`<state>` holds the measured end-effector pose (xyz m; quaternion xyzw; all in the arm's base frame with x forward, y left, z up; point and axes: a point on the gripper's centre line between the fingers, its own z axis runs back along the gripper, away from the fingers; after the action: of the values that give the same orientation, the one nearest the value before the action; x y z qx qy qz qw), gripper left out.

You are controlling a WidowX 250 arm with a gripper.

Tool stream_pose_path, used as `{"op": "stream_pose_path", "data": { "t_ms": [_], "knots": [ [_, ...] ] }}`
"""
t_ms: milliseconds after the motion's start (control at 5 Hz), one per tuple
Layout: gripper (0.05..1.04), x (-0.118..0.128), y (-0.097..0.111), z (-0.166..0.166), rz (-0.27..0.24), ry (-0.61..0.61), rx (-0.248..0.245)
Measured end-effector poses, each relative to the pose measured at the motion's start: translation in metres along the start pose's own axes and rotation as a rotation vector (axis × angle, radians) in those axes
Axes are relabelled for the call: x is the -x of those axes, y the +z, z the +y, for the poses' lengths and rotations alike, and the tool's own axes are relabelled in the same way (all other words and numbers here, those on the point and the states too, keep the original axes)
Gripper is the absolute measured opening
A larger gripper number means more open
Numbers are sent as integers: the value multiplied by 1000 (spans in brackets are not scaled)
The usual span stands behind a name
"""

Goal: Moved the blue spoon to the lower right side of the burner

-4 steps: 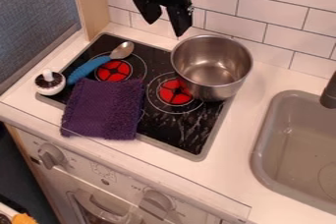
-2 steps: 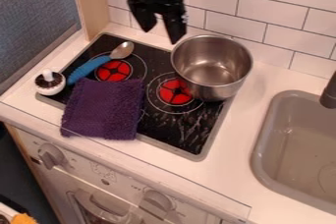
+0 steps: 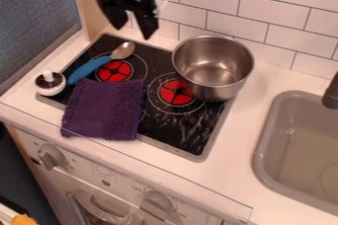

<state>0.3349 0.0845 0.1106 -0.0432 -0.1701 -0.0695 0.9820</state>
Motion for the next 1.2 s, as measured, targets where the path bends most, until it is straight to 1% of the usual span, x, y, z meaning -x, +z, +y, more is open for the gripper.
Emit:
{"op": "stream_pose_path", "data": {
  "t_ms": [200, 400, 600, 800, 1000, 1200],
  "knots": [
    [1001, 6, 6, 11, 42, -122, -21],
    [1001, 27, 8, 39, 106, -195, -31],
    [1001, 35, -6, 44, 155, -277, 17],
    [1001, 37, -11, 56, 134, -279, -3],
    [1001, 40, -19, 61, 151, -270, -34],
    [1001, 45, -25, 68, 155, -214, -100]
  ]
}}
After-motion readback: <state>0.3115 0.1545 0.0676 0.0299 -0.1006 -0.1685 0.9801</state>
